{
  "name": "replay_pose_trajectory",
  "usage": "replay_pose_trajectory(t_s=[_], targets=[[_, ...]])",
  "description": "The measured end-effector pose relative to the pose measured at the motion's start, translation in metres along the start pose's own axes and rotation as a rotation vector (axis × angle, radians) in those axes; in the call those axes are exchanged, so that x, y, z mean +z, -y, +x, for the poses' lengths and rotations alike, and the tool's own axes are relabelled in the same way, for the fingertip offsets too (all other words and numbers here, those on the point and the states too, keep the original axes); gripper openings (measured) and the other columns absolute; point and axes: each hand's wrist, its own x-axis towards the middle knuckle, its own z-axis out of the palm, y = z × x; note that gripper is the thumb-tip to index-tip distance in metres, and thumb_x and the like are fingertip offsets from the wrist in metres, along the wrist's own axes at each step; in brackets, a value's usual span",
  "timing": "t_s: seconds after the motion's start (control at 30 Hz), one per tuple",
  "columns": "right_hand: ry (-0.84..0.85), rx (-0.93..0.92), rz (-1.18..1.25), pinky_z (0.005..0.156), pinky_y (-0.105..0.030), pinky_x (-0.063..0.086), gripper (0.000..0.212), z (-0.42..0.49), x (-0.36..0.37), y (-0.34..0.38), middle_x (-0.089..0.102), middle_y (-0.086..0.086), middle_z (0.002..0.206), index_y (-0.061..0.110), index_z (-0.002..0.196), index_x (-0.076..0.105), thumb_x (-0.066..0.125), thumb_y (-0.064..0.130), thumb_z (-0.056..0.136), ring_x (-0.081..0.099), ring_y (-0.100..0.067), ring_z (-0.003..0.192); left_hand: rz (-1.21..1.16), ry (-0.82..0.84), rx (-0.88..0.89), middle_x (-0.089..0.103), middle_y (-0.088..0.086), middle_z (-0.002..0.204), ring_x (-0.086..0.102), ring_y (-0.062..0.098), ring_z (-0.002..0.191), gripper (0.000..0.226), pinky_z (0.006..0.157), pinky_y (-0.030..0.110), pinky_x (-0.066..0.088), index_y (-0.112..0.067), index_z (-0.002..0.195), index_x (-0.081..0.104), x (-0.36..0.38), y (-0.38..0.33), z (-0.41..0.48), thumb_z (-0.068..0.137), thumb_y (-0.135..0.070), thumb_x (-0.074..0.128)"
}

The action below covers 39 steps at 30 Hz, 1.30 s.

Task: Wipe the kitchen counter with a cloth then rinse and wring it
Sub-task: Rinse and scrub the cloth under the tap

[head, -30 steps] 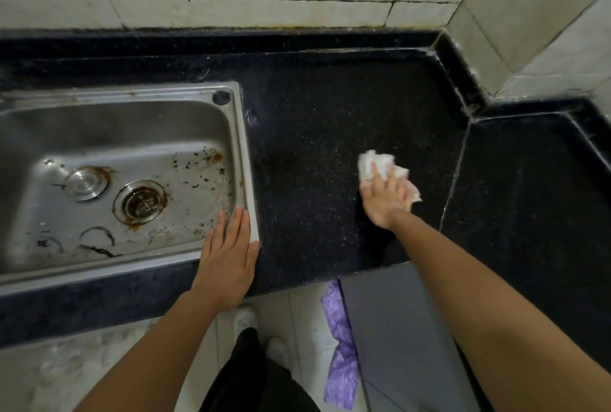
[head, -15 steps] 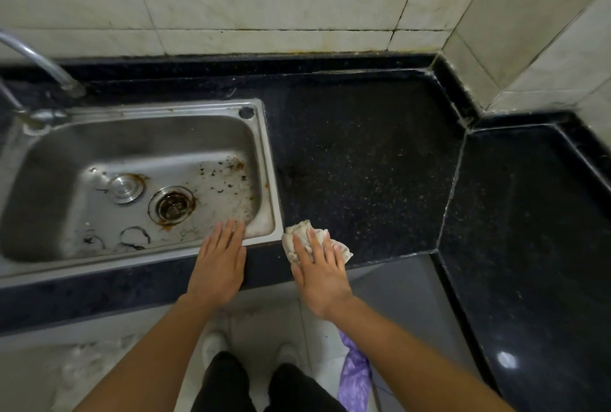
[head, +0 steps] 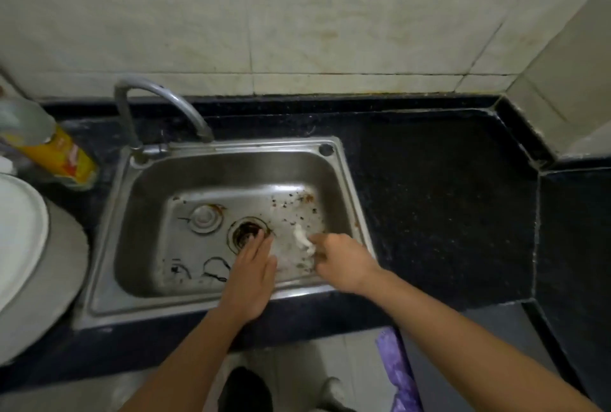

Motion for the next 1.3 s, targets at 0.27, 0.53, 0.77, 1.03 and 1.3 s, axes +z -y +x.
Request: replay_pose_trajectory(t_s=[0.27,0.53,0.77,1.03,1.3], targets=[[0.030,0.277,0.854,0.080,-0.027,0.040,0.033,0.135,0.010,0.087,0.062,-0.007,0.115,0.010,0.125,0.061,0.057,0.014,0.093,0.056,-0.021,0.101,-0.161,-0.210,-0.279,0.027,0.011,0.153,0.024,0.025,0.139,0.046,0.112,0.032,0.019,-0.011,0.145,0.033,-0.127,0.104,0.074,0.101,-0.023,0.036],[0.162,0.395,1.397,0.086,-0.040,0.051,0.031,0.202,0.020,0.119,0.068,-0.014,0.105,0.008,0.118,0.062,0.052,0.022,0.093,0.064,-0.025,0.093,-0.356,-0.244,-0.411,0.058,0.014,0.120,0.060,0.027,0.096,0.055,0.083,0.041,0.050,-0.029,0.149,0.018,-0.183,0.133,0.157,0.098,-0.029,0.037],[0.263,0.393,1.680,0.082,-0.038,0.053,0.034,0.220,0.012,0.119,0.068,-0.011,0.097,0.006,0.115,0.061,0.043,0.023,0.093,0.064,-0.023,0.088,-0.281,-0.146,-0.325,0.057,-0.001,0.091,0.054,0.017,0.081,0.047,0.071,0.030,0.039,-0.022,0.144,0.031,-0.203,0.136,0.192,0.099,-0.025,0.041],[0.338,0.380,1.632,0.089,-0.043,0.048,0.037,0.236,0.008,0.123,0.070,-0.010,0.096,0.008,0.111,0.063,0.038,0.031,0.096,0.063,-0.024,0.093,-0.274,-0.159,-0.297,0.057,-0.004,0.104,0.052,0.008,0.080,0.033,0.068,0.026,0.038,-0.030,0.133,0.041,-0.197,0.137,0.176,0.100,-0.030,0.038],[0.395,0.331,1.632,0.105,-0.048,0.040,0.040,0.248,0.009,0.131,0.071,-0.014,0.102,0.007,0.105,0.067,0.036,0.030,0.099,0.062,-0.028,0.099,-0.352,-0.177,-0.347,0.050,-0.002,0.134,0.050,0.019,0.121,0.046,0.093,0.031,0.040,-0.034,0.138,0.035,-0.181,0.141,0.166,0.096,-0.020,0.048]])
